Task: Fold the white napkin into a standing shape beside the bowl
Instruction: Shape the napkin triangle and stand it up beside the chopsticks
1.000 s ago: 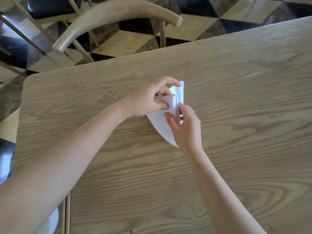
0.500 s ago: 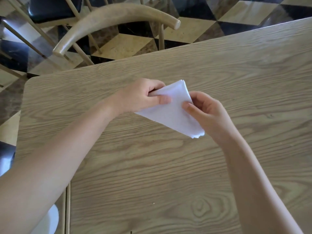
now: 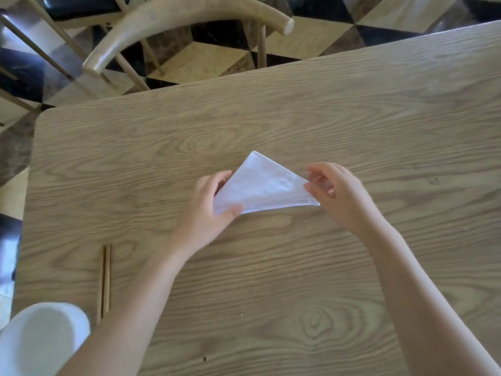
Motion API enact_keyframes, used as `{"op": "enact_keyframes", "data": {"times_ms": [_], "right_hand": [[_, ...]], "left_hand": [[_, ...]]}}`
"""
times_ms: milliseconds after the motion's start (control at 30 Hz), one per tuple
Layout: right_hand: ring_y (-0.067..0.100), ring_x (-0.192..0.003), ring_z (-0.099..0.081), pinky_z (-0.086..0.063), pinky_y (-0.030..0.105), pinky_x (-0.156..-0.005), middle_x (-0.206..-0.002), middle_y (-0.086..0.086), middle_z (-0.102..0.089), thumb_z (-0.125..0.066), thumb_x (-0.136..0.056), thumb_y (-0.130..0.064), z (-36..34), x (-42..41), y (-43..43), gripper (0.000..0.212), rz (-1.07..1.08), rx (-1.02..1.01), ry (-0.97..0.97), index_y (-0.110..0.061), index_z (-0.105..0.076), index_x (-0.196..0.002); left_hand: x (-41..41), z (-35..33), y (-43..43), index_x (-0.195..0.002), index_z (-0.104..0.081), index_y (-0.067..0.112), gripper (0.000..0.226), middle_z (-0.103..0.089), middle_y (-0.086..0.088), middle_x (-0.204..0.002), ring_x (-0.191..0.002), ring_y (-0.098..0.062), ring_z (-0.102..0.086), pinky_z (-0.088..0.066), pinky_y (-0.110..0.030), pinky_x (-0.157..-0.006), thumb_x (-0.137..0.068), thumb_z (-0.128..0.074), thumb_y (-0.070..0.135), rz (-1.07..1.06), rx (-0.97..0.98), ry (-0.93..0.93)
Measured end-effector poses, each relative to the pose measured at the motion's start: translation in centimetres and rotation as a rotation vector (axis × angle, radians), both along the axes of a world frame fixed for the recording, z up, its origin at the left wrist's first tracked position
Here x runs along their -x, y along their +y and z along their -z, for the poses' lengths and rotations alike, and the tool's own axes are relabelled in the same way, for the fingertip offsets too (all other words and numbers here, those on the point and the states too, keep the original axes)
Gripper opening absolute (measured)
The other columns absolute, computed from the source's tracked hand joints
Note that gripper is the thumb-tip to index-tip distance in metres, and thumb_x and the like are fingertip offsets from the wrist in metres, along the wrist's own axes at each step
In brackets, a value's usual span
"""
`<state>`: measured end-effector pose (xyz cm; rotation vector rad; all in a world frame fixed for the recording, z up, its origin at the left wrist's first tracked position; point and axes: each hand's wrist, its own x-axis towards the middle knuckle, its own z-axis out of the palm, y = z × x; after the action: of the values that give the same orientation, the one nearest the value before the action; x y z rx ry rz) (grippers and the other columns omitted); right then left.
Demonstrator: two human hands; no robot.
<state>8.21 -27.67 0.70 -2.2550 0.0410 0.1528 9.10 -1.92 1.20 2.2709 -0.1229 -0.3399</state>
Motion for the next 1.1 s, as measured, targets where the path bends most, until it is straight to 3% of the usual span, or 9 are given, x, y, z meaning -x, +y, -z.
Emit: {"op": "enact_keyframes", "data": {"times_ms": [67, 167, 367, 567, 800, 967, 1100], "right_hand": [[0.011, -0.091, -0.055, -0.039, 0.004, -0.073, -0.099, -0.007, -0.061, -0.059, -0.087, -0.015, 0.0, 0.7, -1.1, 0.027, 0.049, -0.022, -0.014, -0.021, -0.059, -0.114], [0.007, -0.091, -0.051, -0.039, 0.010, -0.076, -0.098, -0.014, -0.058, -0.064, -0.084, -0.014, 0.2, 1.6, -1.8, 0.032, -0.016, 0.051, -0.040, -0.024, -0.058, -0.113], [0.014, -0.093, -0.049, -0.050, 0.034, -0.075, -0.095, -0.011, -0.056, -0.069, -0.079, -0.014, 1.3, 1.6, -0.8, 0.029, -0.140, 0.163, -0.164, -0.017, -0.061, -0.106], [0.018, -0.088, -0.052, -0.051, 0.037, -0.069, -0.092, -0.004, -0.061, -0.068, -0.079, -0.014, 1.9, 1.8, -0.2, 0.023, -0.085, 0.188, -0.228, -0.012, -0.061, -0.101], [0.015, -0.077, -0.049, -0.041, 0.022, -0.065, -0.080, -0.009, -0.052, -0.065, -0.077, -0.002, 2.3, 1.8, 0.3, 0.013, 0.043, 0.130, -0.222, -0.011, -0.058, -0.084], [0.011, -0.080, -0.044, -0.035, 0.007, -0.071, -0.083, -0.009, -0.052, -0.065, -0.076, 0.001, 2.5, 2.1, 0.6, 0.018, 0.081, 0.077, -0.243, -0.011, -0.057, -0.086], [0.011, -0.078, -0.046, -0.039, 0.015, -0.065, -0.081, -0.014, -0.047, -0.065, -0.078, -0.001, 2.8, 2.2, 0.0, 0.017, 0.055, 0.084, -0.214, -0.014, -0.055, -0.084]], "left_hand": [[1.5, 0.4, 0.2, -0.128, -0.047, 0.022, 0.059, -0.049, 0.003, -0.122, -0.114, -0.010, -0.043, -0.034, -0.019, -0.095, -0.076, -0.074, 0.020, 0.020, -0.044, -0.088], [2.8, 1.1, 0.4, -0.123, -0.055, 0.013, 0.052, -0.057, -0.004, -0.115, -0.109, -0.022, -0.050, -0.038, -0.027, -0.093, -0.075, -0.074, 0.006, -0.036, -0.143, -0.248], [3.4, 1.7, 0.5, -0.107, -0.065, 0.006, 0.035, -0.068, -0.006, -0.102, -0.091, -0.025, -0.060, -0.038, -0.019, -0.085, -0.075, -0.072, -0.004, -0.102, -0.224, -0.399], [3.4, 1.9, 0.7, -0.095, -0.068, 0.002, 0.023, -0.071, -0.008, -0.100, -0.086, -0.026, -0.063, -0.042, -0.022, -0.080, -0.075, -0.071, -0.008, -0.093, -0.217, -0.443], [3.7, 2.0, 0.8, -0.082, -0.064, -0.001, 0.015, -0.071, -0.007, -0.097, -0.082, -0.027, -0.062, -0.050, -0.036, -0.071, -0.076, -0.065, -0.014, -0.080, -0.207, -0.469], [3.7, 2.1, 0.8, -0.083, -0.064, -0.001, 0.015, -0.071, -0.008, -0.100, -0.083, -0.029, -0.063, -0.048, -0.033, -0.072, -0.076, -0.064, -0.014, -0.099, -0.229, -0.461], [3.6, 2.2, 1.2, -0.082, -0.062, -0.001, 0.014, -0.071, -0.008, -0.100, -0.084, -0.028, -0.063, -0.050, -0.036, -0.070, -0.077, -0.063, -0.014, -0.055, -0.253, -0.471]]}}
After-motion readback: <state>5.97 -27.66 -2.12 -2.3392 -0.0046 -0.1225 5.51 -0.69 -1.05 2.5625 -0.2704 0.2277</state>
